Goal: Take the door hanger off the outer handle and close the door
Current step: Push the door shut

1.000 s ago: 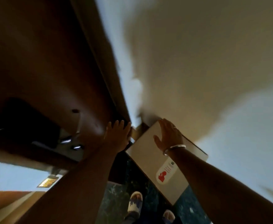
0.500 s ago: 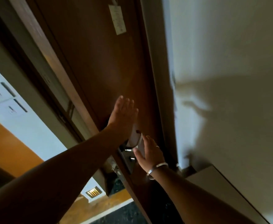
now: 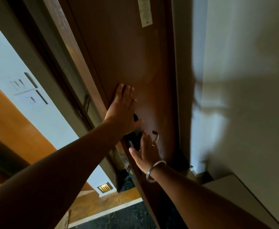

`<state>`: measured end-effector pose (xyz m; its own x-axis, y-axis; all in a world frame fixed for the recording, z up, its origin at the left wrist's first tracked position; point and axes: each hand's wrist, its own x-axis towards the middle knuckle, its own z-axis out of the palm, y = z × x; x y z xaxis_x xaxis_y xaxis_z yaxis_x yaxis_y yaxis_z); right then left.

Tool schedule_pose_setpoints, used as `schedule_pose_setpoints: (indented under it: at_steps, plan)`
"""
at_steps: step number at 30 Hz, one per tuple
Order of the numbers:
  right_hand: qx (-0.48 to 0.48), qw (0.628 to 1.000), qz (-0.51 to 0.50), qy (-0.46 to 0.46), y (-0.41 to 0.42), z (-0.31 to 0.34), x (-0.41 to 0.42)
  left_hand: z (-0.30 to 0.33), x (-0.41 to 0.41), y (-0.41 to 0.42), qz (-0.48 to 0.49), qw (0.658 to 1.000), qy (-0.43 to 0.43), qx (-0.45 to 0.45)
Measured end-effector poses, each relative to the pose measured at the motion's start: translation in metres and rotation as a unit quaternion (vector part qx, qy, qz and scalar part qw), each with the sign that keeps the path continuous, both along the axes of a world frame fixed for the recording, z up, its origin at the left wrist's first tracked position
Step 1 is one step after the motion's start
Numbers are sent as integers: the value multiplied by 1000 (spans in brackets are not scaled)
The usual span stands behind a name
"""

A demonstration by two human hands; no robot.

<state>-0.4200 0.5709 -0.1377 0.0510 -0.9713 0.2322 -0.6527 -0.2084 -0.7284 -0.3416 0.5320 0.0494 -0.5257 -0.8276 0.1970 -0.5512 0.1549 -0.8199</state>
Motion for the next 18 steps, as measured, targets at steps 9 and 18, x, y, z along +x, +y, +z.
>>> schedule_pose_setpoints:
  at_steps: [9, 18]
  plan:
    - [7, 994, 59, 95, -47, 3, 62, -4, 91, -54, -50, 999, 8, -17]
    - [-17, 981, 70, 181, -128, 11, 153, -21, 199, -145, -97, 991, 82, -45]
